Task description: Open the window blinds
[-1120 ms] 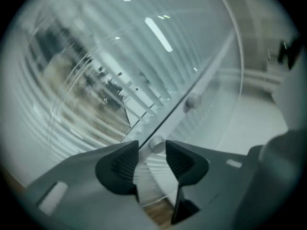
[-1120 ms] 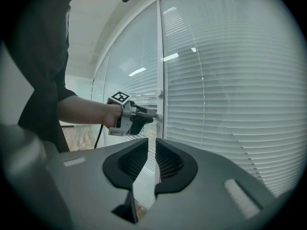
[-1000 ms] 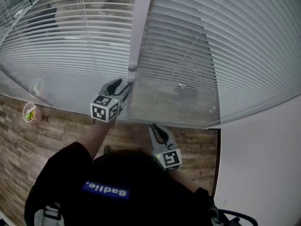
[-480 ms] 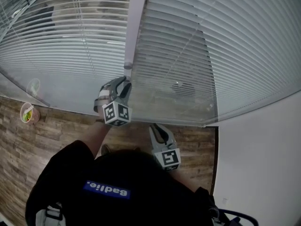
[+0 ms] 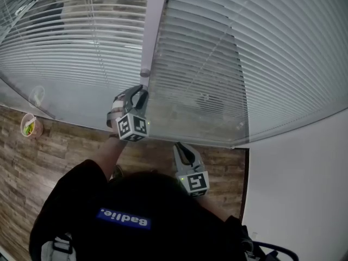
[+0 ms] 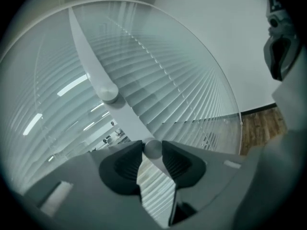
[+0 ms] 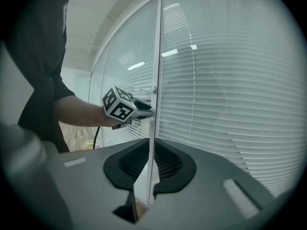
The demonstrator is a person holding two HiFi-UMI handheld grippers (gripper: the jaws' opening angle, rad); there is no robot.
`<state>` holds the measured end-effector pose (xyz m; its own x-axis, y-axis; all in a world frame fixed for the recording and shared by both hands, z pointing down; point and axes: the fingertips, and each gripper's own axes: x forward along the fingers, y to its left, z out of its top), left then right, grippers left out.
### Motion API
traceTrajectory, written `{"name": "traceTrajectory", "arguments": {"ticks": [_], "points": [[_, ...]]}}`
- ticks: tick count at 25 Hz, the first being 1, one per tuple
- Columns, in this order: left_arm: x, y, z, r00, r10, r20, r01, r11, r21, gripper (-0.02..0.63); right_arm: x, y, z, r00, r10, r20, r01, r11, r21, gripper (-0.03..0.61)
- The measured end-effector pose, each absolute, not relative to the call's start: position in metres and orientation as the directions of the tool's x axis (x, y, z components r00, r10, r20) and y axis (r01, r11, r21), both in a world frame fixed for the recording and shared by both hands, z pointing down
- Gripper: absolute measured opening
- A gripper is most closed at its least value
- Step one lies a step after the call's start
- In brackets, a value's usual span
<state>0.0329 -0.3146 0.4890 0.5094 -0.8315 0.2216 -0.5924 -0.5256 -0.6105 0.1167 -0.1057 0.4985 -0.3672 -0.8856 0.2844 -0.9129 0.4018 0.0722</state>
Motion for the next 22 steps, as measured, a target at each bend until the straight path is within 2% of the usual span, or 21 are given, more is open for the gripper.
{"name": "traceTrajectory", "arguments": {"ticks": [7, 15, 19, 22], "points": [[0.032, -0.317, 0.487, 0.533, -0.811, 0.243, -0.707, -0.584, -0.399, 0.124, 0.116, -0.108, 0.497, -0.396, -0.878, 0.268, -0.903, 0.426, 0.062, 0.032], [0.023, -0.322, 0.478, 0.588, -0.778, 0.221, -0.799, -0.601, 0.006, 0.124, 0.121, -0.107, 0.497, -0.389, -0.884, 0.261, -0.908, 0.416, 0.056, 0.032], [0.023, -0.323, 0.478, 0.590, -0.778, 0.219, -0.797, -0.603, 0.005, 0.123, 0.122, -0.106, 0.500, -0.385, -0.882, 0.271, -0.909, 0.413, 0.052, 0.032], [0.027, -0.321, 0.477, 0.576, -0.785, 0.228, -0.782, -0.610, -0.128, 0.124, 0.120, -0.105, 0.499, -0.384, -0.881, 0.276, -0.910, 0.412, 0.048, 0.032]]}}
